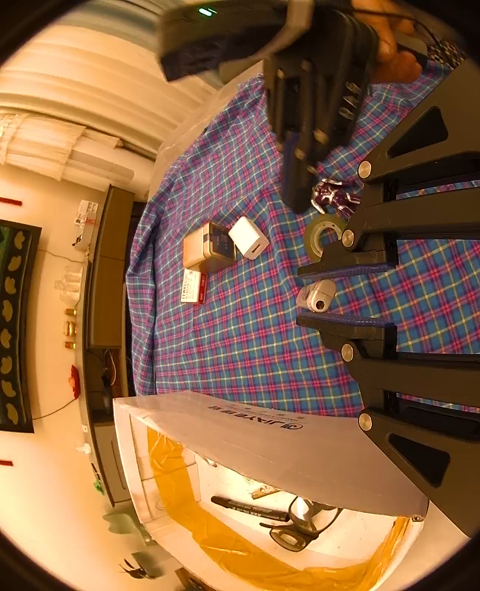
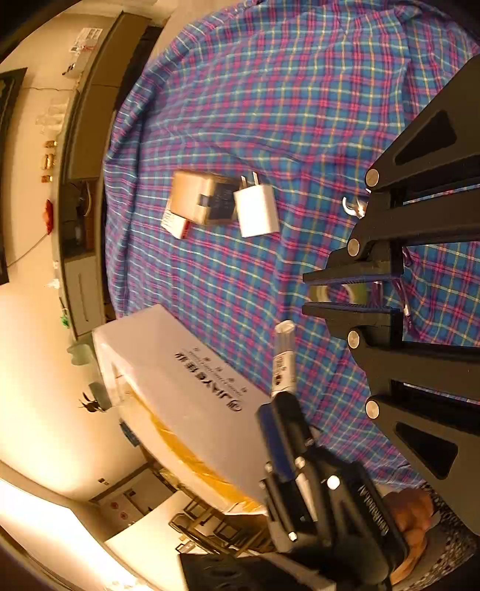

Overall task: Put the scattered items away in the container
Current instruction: 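Carry the white tube and green tape over the white box with both tools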

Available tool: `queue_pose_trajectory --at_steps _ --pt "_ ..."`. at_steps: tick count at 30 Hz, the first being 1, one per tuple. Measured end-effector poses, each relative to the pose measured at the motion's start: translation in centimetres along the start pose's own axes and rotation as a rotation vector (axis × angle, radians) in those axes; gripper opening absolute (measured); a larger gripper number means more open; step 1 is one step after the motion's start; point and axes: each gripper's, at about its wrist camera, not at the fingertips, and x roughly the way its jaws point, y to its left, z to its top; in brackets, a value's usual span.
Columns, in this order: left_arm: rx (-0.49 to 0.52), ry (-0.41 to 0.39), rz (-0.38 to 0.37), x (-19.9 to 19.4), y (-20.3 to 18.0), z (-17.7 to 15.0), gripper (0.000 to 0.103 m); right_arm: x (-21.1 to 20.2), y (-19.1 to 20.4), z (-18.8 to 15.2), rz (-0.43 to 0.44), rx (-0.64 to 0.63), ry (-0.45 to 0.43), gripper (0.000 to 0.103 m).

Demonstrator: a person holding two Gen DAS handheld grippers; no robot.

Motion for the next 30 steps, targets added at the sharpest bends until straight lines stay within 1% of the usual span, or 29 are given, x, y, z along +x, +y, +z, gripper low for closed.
queue_pose_trajectory --at_steps 1,2,3,4,5,7,9,10,14,19,24,30 --pt "-0.003 -0.002 0.001 -0.1 0.0 0.1 0.018 0.6 0.2 -0.2 0.002 -0.018 0.022 0.019" --pt "-0.006 -0.006 0.002 -0.2 0.1 0.2 0.018 1.2 0.5 -0.5 0.002 -0.042 0.048 0.035" --pt "-0.007 -0.01 0.002 -0.3 0.1 0.2 0.018 1.6 0.8 -0.7 -0.009 -0.061 0.055 0.043" --pt "-0.01 -0.016 0.001 -0.5 0.2 0.3 0.018 2.1 1.1 -1.0 -0.032 -0.088 0.058 0.059" --pt "-0.012 -0.022 -0.002 -0.7 0.2 0.4 0.018 2.7 1.7 -1.3 -0.058 -0.126 0.063 0.067" --pt "-0.013 -0.032 -0.006 -1.1 0.3 0.5 0.018 3.5 2.5 -1.7 -0.1 -0.182 0.07 0.067" --pt "-0.016 -0.037 -0.007 -1.3 0.4 0.5 0.018 4.4 2.8 -1.9 -0.118 -0.215 0.083 0.065" --pt "-0.018 -0.037 -0.008 -1.3 0.5 0.6 0.018 4.7 2.6 -2.1 -0.121 -0.215 0.094 0.049" --pt "-0.03 -0.052 -0.014 -1.9 0.9 0.8 0.018 4.8 1.7 -2.0 -0.122 -0.173 0.094 0.049" --pt "-0.039 -0.079 -0.035 -3.2 1.2 1.2 0.018 3.3 1.1 -1.2 -0.089 -0.112 0.05 0.049" --pt "-0.041 -0.101 -0.05 -4.3 1.3 1.5 0.018 1.8 2.0 -0.2 -0.07 -0.098 0.013 0.049" --pt "-0.052 -0.139 -0.06 -6.1 1.9 1.8 0.018 -0.9 4.3 0.7 -0.061 -0.113 -0.053 0.049"
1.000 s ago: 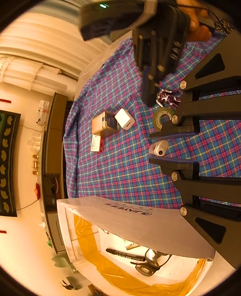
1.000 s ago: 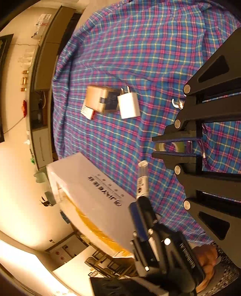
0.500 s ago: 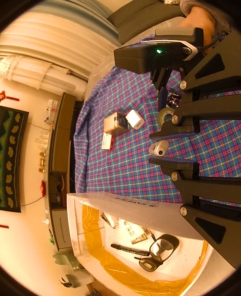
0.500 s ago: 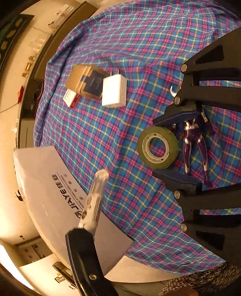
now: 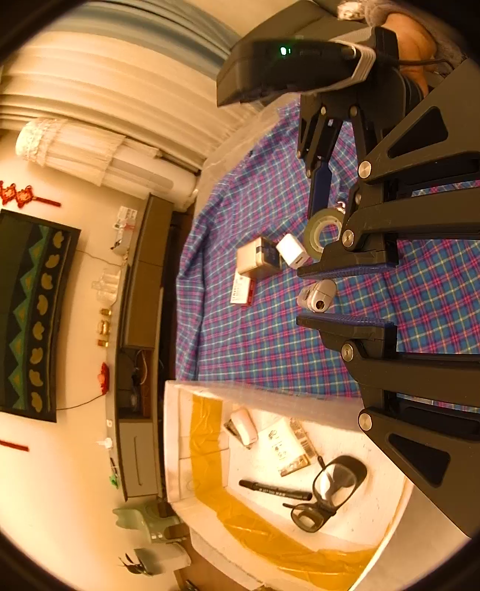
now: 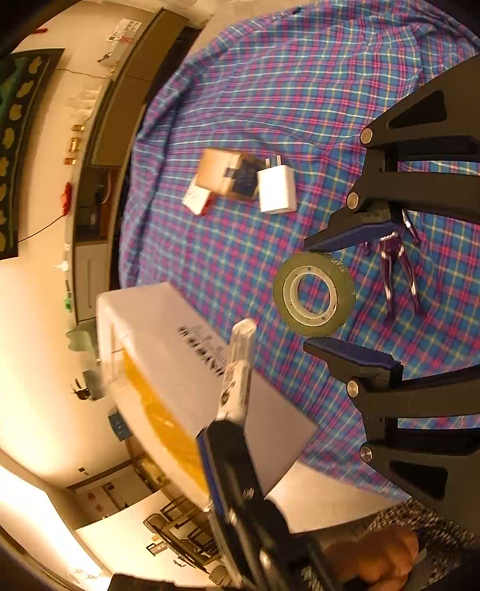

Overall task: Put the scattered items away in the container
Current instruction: 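Carry the white tube and green tape over the white box with both tools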

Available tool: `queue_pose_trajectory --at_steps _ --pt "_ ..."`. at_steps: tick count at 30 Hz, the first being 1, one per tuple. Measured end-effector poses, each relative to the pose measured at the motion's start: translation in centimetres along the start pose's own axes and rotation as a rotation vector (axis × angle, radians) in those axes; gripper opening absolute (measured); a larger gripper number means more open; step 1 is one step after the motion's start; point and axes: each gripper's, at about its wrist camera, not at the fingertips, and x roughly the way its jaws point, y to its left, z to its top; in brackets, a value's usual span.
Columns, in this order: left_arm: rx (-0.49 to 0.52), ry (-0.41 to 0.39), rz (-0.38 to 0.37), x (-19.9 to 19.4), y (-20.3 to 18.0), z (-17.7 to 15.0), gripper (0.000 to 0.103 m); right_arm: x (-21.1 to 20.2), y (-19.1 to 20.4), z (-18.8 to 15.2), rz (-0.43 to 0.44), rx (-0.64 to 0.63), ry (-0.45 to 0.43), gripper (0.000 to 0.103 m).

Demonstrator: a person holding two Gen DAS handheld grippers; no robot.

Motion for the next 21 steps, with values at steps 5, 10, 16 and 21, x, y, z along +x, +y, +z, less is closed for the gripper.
queue_pose_trajectory --at_steps 5,10,16,21 --pt "-0.016 -0.043 -0.007 -1.9 0.9 0.5 0.018 -1.9 1.7 0.9 -0.006 -0.006 -0.052 0.049" --pt "-0.04 -0.08 -0.013 -3.6 2.0 1.1 0.018 -3.2 3.5 1.9 -0.006 -0.005 -0.097 0.049" --pt "-0.067 -0.113 -0.019 -5.0 3.3 1.5 0.018 -4.8 5.6 2.9 -0.006 -0.011 -0.149 0.049" --pt "-0.099 -0.146 -0.034 -6.2 4.5 1.9 0.018 -6.3 7.5 3.8 0.005 -0.023 -0.196 0.049"
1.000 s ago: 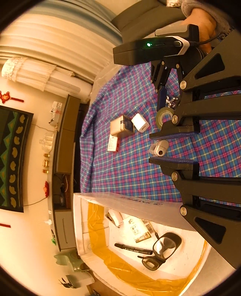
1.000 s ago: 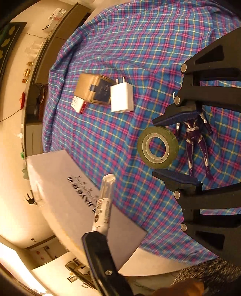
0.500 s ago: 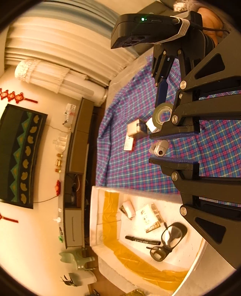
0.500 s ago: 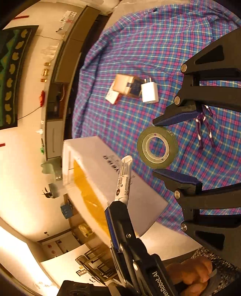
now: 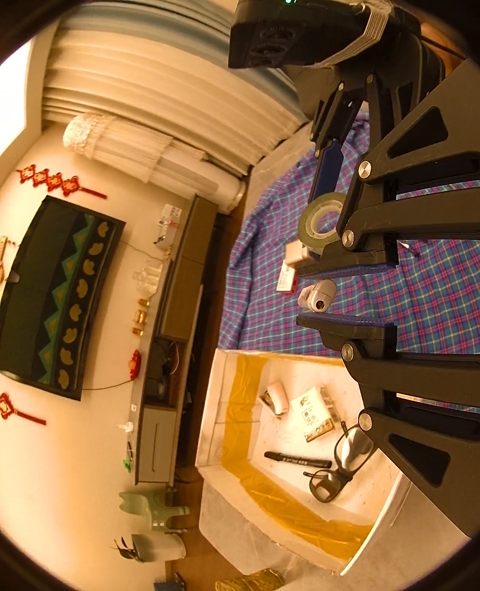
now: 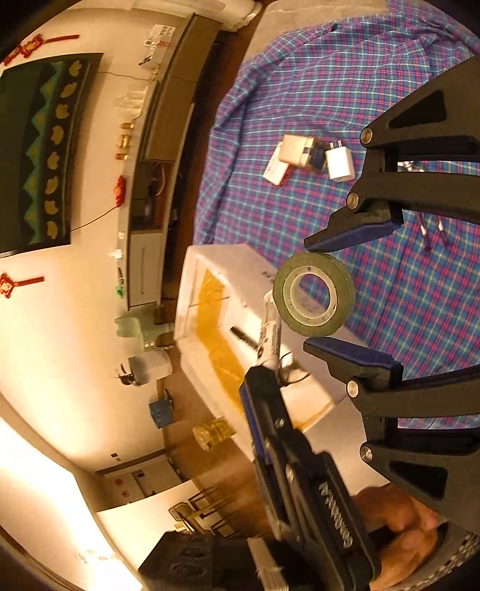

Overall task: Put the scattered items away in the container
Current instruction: 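Carry the white tube and green tape over the white box with both tools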

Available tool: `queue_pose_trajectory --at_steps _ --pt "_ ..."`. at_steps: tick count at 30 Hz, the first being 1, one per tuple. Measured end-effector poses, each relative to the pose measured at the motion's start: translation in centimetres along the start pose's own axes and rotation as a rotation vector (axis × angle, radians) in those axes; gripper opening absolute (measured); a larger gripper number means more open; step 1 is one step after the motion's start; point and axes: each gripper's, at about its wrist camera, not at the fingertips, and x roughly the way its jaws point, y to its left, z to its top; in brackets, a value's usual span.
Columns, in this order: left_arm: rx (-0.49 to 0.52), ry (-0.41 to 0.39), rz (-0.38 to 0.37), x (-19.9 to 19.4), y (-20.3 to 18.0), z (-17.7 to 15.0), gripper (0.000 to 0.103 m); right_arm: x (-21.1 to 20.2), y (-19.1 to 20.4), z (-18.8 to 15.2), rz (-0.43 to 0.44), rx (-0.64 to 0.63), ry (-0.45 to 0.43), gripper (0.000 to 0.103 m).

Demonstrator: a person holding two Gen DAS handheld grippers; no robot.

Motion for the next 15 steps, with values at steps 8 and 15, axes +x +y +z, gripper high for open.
queue_pose_trajectory --at_steps 8,15 --pt "-0.068 -0.048 -0.003 -1.6 2.5 1.2 0.018 -0.4 3.1 1.8 0.006 -0.05 -0.039 0.049" --pt "-0.163 -0.079 0.0 -2.1 5.9 2.0 0.018 0.8 5.0 3.6 0.019 -0.075 -0.037 0.049"
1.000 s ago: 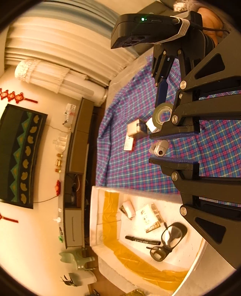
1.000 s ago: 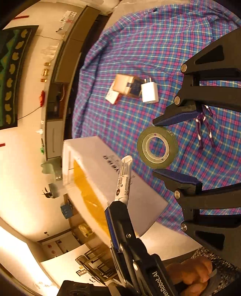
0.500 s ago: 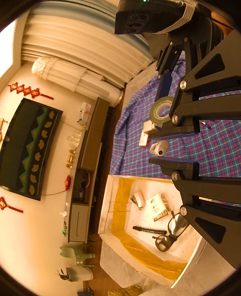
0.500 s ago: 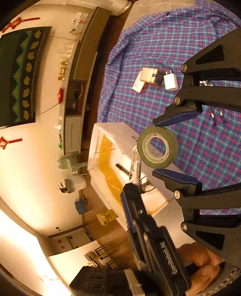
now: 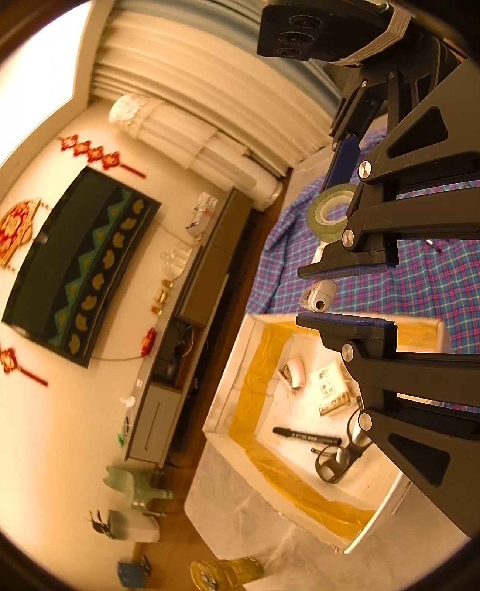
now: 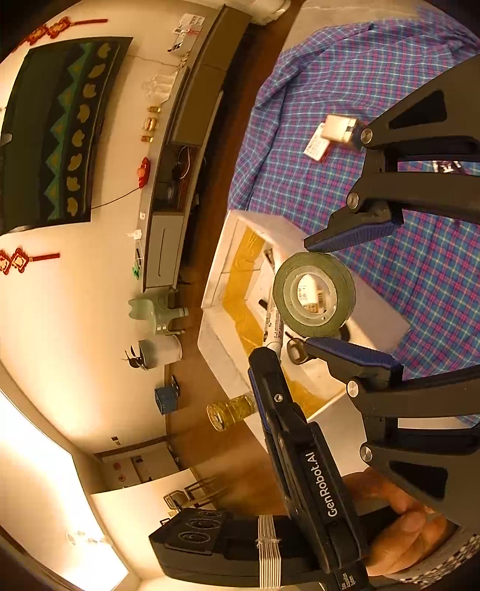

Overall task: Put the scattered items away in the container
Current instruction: 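Carry the white tube and green tape over the white box with both tools, then open both tools to drop the tube and tape into the box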

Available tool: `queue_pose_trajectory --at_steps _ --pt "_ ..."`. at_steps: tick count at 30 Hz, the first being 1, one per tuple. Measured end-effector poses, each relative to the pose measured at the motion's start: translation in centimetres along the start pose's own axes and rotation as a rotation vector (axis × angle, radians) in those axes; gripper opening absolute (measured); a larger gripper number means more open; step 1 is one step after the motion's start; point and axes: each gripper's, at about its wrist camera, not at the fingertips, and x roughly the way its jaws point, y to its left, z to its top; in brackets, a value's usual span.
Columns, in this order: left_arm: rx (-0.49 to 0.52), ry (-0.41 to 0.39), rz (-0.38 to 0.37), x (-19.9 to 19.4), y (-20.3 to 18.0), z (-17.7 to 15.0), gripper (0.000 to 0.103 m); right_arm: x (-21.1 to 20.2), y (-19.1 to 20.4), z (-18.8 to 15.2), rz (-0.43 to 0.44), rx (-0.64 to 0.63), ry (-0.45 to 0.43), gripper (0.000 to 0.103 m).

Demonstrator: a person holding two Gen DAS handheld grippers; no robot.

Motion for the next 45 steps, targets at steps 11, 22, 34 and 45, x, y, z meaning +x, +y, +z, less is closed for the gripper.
queue_pose_trajectory --at_steps 11,22,34,45 --pt "-0.108 -0.011 0.013 0.8 4.2 0.8 0.018 2.7 1.7 2.8 -0.001 -0.066 0.014 0.049" --pt "-0.173 0.017 0.034 3.0 6.8 0.3 0.018 5.9 1.3 5.0 -0.001 -0.082 0.059 0.049" --pt "-0.195 0.166 0.064 6.7 7.1 -1.8 0.018 11.3 0.2 7.7 0.032 -0.056 0.17 0.049" --pt "-0.219 0.218 0.058 8.4 7.7 -3.4 0.018 19.5 0.3 9.6 0.089 0.043 0.327 0.049"
